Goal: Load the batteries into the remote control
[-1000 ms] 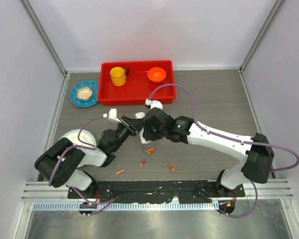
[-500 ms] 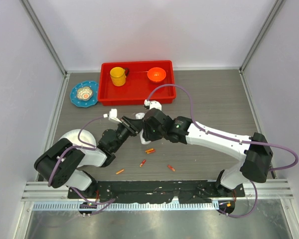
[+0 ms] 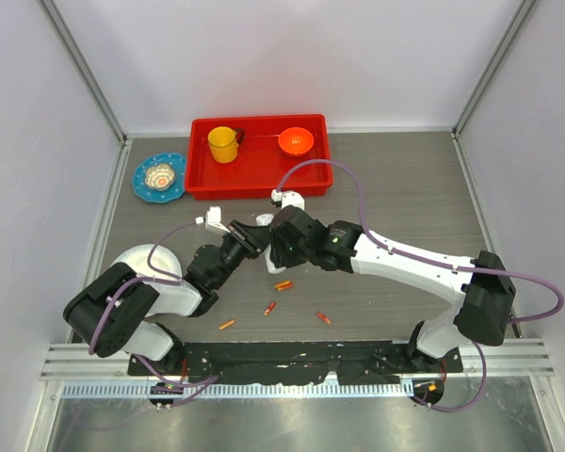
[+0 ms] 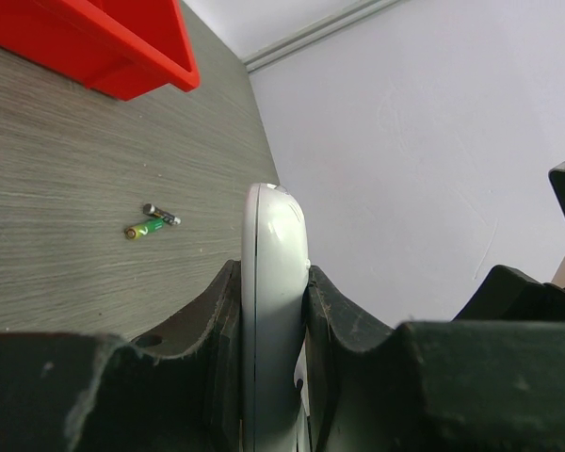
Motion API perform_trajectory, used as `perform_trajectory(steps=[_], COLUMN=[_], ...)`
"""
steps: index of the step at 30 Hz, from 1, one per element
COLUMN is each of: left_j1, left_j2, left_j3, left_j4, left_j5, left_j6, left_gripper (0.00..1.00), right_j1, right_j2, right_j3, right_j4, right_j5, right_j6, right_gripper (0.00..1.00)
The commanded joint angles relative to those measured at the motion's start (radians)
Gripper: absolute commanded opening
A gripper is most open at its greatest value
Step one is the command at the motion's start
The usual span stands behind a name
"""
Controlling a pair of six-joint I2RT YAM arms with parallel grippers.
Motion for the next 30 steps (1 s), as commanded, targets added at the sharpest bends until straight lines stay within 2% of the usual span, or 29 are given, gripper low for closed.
perform_trajectory(steps=[1,14,30], left_j1=[-0.033,-0.046,-0.044], left_j2=[-0.044,-0.037,-0.031], left_j3=[0.036,0.035,0.025], left_j4=[0.305,0.305,0.305], left_j5=[0.041,0.021,0.007], left_j6=[-0.041,-0.024,-0.019], left_gripper=[0.0,0.0,0.0], right_j1=[-0.003,-0.003,-0.003], right_j2=[0.023,0.057,0.032], right_j3=[0.036,0.074,0.064], right_j4=[0.039,0.056,0.046], right_j5=[0.053,0.03,0.024], right_j6=[-0.006,0.003,-0.014], right_gripper=[0.29,0.43,0.53])
